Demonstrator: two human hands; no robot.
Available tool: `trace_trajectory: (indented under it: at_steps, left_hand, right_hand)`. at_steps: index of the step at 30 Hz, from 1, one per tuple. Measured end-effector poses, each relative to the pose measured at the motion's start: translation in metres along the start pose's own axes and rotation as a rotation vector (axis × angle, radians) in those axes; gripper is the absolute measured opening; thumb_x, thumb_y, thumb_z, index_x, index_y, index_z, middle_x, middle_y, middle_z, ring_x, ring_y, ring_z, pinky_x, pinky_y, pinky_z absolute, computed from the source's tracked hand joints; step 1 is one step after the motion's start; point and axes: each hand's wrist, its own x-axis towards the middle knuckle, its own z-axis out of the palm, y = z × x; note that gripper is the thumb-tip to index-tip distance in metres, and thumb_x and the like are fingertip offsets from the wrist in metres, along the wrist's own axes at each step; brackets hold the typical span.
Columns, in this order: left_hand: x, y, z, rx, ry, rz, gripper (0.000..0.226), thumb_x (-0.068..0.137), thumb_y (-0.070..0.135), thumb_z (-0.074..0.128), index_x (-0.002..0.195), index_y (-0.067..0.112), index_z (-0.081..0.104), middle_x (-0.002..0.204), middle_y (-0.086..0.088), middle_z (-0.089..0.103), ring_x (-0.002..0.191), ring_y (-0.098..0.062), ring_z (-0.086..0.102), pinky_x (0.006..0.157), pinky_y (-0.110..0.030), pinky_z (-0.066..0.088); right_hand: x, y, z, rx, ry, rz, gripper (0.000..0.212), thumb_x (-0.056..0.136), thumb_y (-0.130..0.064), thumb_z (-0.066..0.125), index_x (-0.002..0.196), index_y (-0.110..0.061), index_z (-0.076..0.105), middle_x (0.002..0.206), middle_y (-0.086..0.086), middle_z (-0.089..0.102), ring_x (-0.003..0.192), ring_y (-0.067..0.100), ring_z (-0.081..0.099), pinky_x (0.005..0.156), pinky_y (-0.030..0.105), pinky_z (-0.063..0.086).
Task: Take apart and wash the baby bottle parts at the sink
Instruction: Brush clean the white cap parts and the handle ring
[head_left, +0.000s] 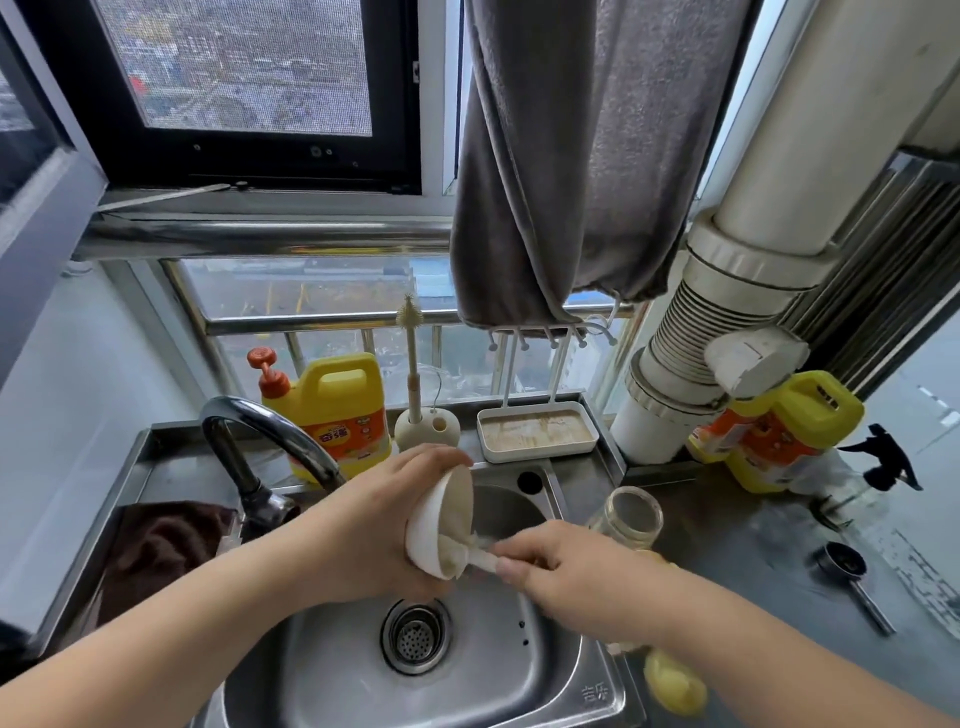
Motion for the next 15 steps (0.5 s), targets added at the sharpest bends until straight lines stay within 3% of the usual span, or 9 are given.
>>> trace_trajectory:
  at_steps: [3, 6, 8, 11, 13, 15]
  left_hand:
    - [0.001, -0.003, 0.005, 0.146, 0.156, 0.133, 0.09, 0.059, 0.064, 0.066, 0.135, 0.032, 0.032, 0.133, 0.016, 0.042, 0.123, 0.006, 0.032, 0.101, -0.014, 0.034]
    - [0.004, 0.0, 0.002, 0.228, 0.203, 0.197, 0.089, 0.066, 0.073, 0.056, 0.135, 0.022, 0.036, 0.132, 0.009, 0.043, 0.121, -0.001, 0.036, 0.101, -0.018, 0.034]
    - [0.003, -0.002, 0.005, 0.196, 0.172, 0.172, 0.085, 0.065, 0.067, 0.064, 0.134, 0.025, 0.037, 0.13, 0.014, 0.043, 0.119, -0.004, 0.042, 0.1, -0.012, 0.034]
    - [0.0, -0.002, 0.006, -0.003, 0.03, 0.006, 0.084, 0.054, 0.057, 0.077, 0.124, 0.052, 0.031, 0.125, 0.029, 0.042, 0.113, 0.003, 0.046, 0.094, -0.008, 0.039]
    - [0.001, -0.002, 0.003, -0.105, -0.032, -0.078, 0.082, 0.051, 0.054, 0.081, 0.119, 0.055, 0.034, 0.119, 0.029, 0.046, 0.109, 0.007, 0.049, 0.09, -0.015, 0.046]
    - [0.002, 0.0, -0.003, -0.182, -0.065, -0.113, 0.082, 0.052, 0.049, 0.085, 0.119, 0.053, 0.037, 0.114, 0.027, 0.05, 0.105, 0.008, 0.05, 0.087, -0.018, 0.049]
  right_hand:
    - [-0.004, -0.004, -0.007, 0.485, -0.251, 0.156, 0.035, 0.1, -0.036, 0.043, 0.076, -0.047, 0.065, 0.057, -0.003, 0.037, 0.042, 0.008, 0.028, 0.039, 0.018, 0.021]
    - [-0.009, -0.008, -0.007, 0.539, -0.301, 0.172, 0.031, 0.1, -0.036, 0.042, 0.082, -0.046, 0.066, 0.057, -0.002, 0.036, 0.041, 0.007, 0.027, 0.038, 0.017, 0.018]
    - [-0.006, -0.005, -0.005, 0.224, -0.173, 0.1, 0.022, 0.1, -0.038, 0.042, 0.101, -0.045, 0.063, 0.061, -0.003, 0.048, 0.046, 0.008, 0.041, 0.043, 0.019, 0.031]
    - [-0.001, 0.004, -0.008, -0.54, 0.226, -0.11, 0.027, 0.096, -0.032, 0.048, 0.121, -0.04, 0.053, 0.087, -0.002, 0.064, 0.076, 0.019, 0.061, 0.059, 0.028, 0.038]
    - [0.003, 0.011, -0.01, -0.89, 0.507, -0.245, 0.042, 0.08, -0.014, 0.057, 0.115, -0.037, 0.062, 0.071, 0.002, 0.06, 0.057, 0.024, 0.059, 0.046, 0.029, 0.037]
    - [0.005, 0.015, -0.009, -0.989, 0.591, -0.33, 0.051, 0.07, -0.008, 0.049, 0.112, -0.029, 0.068, 0.061, 0.001, 0.053, 0.044, 0.022, 0.051, 0.039, 0.026, 0.033]
